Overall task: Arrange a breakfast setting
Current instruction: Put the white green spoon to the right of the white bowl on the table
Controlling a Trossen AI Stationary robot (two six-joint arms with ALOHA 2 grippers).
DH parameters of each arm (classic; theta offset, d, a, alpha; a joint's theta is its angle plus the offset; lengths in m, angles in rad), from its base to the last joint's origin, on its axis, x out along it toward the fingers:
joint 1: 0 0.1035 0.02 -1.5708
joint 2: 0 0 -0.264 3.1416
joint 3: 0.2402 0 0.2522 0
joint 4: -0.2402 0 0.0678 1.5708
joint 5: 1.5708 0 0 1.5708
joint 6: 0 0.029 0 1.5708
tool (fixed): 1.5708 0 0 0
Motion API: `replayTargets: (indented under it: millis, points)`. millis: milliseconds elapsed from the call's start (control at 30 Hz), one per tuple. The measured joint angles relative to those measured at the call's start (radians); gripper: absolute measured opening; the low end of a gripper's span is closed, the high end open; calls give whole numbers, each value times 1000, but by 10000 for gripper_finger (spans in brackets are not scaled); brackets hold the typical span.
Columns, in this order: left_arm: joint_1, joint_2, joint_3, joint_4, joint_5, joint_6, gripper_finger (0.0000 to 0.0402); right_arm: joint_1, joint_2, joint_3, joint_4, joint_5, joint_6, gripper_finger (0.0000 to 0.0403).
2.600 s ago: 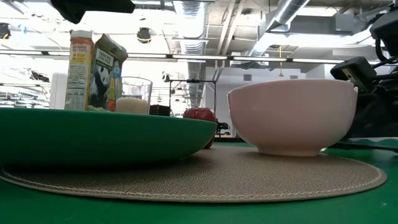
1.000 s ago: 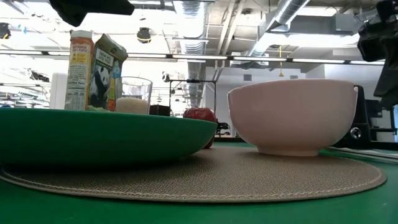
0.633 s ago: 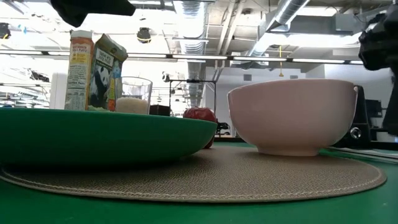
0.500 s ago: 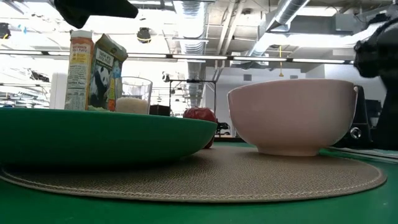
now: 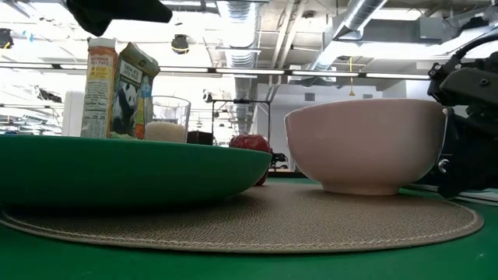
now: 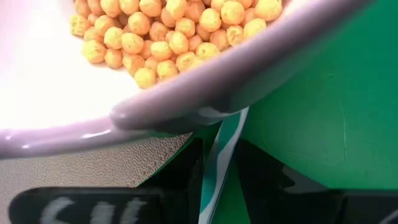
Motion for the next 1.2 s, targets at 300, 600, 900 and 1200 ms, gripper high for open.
replayTargets:
  millis: [300, 600, 900, 1200]
  points:
    - [0, 0, 0, 0, 0, 0, 163, 6, 0, 0, -19, -10, 9, 76]
    - [0, 0, 0, 0, 0, 2, 163, 47, -17, -2, -93, -15, 90, 48]
    - [0, 0, 0, 0, 0, 8, 163, 113, -151, -7, -343, -106, 217, 44]
    - [0, 0, 0, 0, 0, 8, 163, 159, -194, -5, -390, -286, 250, 42]
